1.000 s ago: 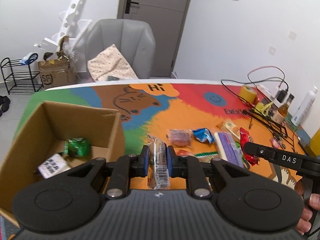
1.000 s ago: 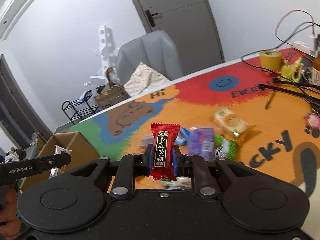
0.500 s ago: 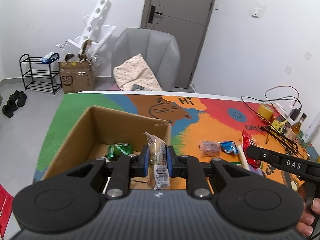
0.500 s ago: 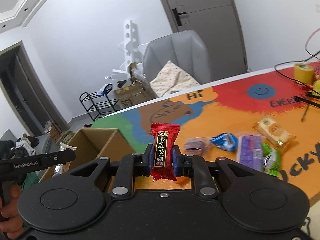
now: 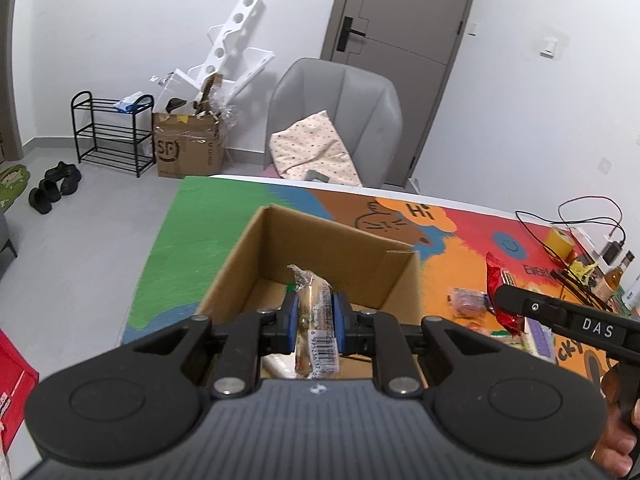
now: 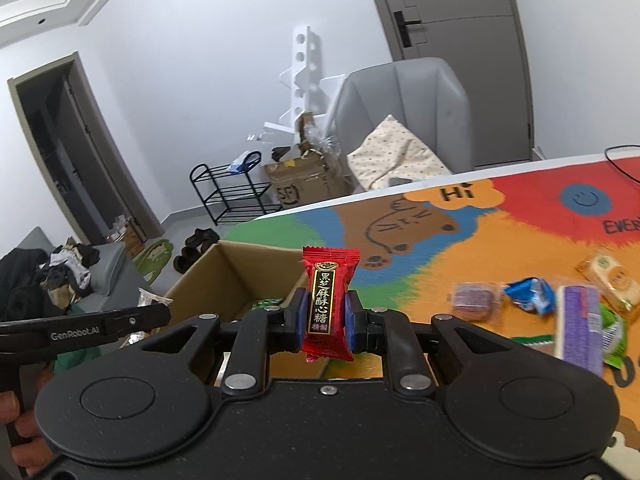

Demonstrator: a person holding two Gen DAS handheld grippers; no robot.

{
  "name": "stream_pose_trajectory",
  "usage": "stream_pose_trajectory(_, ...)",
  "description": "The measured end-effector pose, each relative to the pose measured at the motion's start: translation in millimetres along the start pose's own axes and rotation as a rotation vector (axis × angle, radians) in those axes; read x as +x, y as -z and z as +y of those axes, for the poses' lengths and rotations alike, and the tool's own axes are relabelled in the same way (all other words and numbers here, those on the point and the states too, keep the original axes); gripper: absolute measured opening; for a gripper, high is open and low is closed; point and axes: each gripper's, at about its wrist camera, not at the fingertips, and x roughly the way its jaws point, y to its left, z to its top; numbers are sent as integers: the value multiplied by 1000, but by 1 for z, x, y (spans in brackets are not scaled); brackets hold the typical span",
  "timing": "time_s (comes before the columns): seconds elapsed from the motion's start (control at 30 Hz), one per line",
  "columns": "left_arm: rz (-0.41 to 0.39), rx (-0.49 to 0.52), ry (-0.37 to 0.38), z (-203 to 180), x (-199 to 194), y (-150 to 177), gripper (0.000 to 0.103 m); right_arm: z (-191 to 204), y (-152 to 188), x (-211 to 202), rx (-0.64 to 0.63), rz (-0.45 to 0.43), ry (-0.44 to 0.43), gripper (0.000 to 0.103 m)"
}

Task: Organize snacks
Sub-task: 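Carry both snacks over the box and open both grippers to drop them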

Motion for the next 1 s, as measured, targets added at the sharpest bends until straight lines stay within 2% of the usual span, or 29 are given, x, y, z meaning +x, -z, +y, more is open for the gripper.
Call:
stream_pose_trajectory(0.17,17,-17,-25,14,1,1,20,22,-2,11,-29,10,-25,17)
stream_pose_trajectory(0.4,14,-32,-22,27,-6,1,21,43,-7,25,-42,23,-58,17)
stream_pose_trajectory(0.43,15,-34,-23,28,-7,1,21,45,-8,27,-39,23,-69,18)
stream_pose_trajectory(0.47,16,-35,-24,29,-8,1,21,47,-9,29,-37,28,-80,25)
stream_pose_trajectory(0.57,19,-37,-20,29,-9,2,28,50,-9,30,-45,30,-76,37)
stream_pose_trajectory(0.73,8,-33,-23,27,-9,3,56,41,-5,25,-34,33,-61,37)
stream_pose_trajectory(0.9,0,-25,-13,19,-6,4,71,23,0,16,-5,39,-22,37)
stream_pose_trajectory(1.0,0,-5,-9,10,-4,5,76,12,3,9,9,39,1,37)
